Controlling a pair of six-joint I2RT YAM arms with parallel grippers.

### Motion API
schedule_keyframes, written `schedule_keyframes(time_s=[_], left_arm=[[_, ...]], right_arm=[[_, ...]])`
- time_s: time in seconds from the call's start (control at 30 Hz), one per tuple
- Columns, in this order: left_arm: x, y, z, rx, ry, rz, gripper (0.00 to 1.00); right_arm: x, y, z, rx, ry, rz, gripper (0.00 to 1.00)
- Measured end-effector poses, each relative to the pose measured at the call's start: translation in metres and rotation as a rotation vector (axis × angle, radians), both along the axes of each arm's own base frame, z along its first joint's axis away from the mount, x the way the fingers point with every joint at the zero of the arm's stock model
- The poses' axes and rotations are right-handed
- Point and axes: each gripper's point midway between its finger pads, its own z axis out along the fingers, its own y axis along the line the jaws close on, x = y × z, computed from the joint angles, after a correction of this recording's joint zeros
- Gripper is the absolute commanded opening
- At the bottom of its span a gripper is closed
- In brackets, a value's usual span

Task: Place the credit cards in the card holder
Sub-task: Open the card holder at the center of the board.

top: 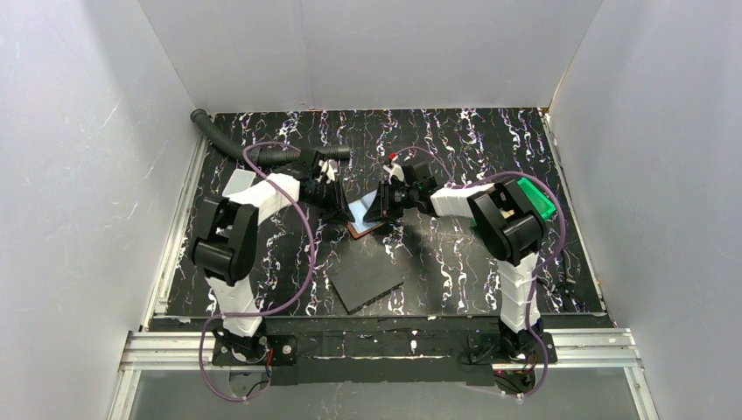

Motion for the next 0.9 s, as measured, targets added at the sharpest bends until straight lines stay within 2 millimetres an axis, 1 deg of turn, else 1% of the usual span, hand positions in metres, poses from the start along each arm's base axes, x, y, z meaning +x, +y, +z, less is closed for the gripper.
schedule_keyframes(time_s=[0.1, 0.2, 0.23, 0.3, 0.33, 0.4, 0.43, 0.5, 0.57, 0.63, 0.7, 0.77, 0.9], left_arm=[[0.000, 0.002, 0.029, -0.004, -0.055, -0.008, 0.32], [0.010, -0.004, 0.068, -0.057, -0.148, -0.009, 0.33], [0.013, -0.008, 0.078, -0.079, -0.172, -0.012, 0.32], [0.017, -0.015, 0.088, -0.116, -0.193, -0.016, 0.30], [0.019, -0.019, 0.087, -0.129, -0.192, -0.020, 0.29], [0.021, -0.026, 0.077, -0.142, -0.168, -0.021, 0.29], [0.022, -0.028, 0.069, -0.141, -0.153, -0.021, 0.29], [0.019, -0.029, 0.045, -0.127, -0.104, -0.013, 0.28], [0.011, -0.026, 0.022, -0.104, -0.045, -0.008, 0.28], [0.007, -0.025, 0.007, -0.088, -0.007, -0.003, 0.28], [0.003, -0.023, -0.001, -0.078, 0.012, 0.000, 0.28], [0.002, -0.021, -0.004, -0.073, 0.015, 0.001, 0.28], [0.003, -0.021, -0.005, -0.069, 0.005, 0.001, 0.29]], right_arm=[[0.000, 0.001, -0.007, 0.012, 0.022, -0.004, 0.25], [0.001, 0.003, -0.007, 0.024, 0.017, -0.007, 0.26], [0.002, 0.003, -0.006, 0.028, 0.016, -0.009, 0.27], [0.003, 0.004, -0.004, 0.036, 0.016, -0.015, 0.29], [0.003, 0.004, -0.004, 0.039, 0.017, -0.018, 0.29], [0.003, 0.004, -0.002, 0.045, 0.023, -0.026, 0.31], [0.004, 0.003, 0.000, 0.049, 0.026, -0.031, 0.31], [0.008, -0.001, 0.005, 0.057, 0.022, -0.045, 0.32], [0.015, -0.009, 0.011, 0.064, 0.012, -0.067, 0.32], [0.024, -0.019, 0.018, 0.065, 0.000, -0.093, 0.33], [0.030, -0.027, 0.025, 0.065, -0.012, -0.112, 0.35], [0.036, -0.037, 0.031, 0.059, -0.031, -0.129, 0.38], [0.036, -0.046, 0.041, 0.034, -0.066, -0.127, 0.38]])
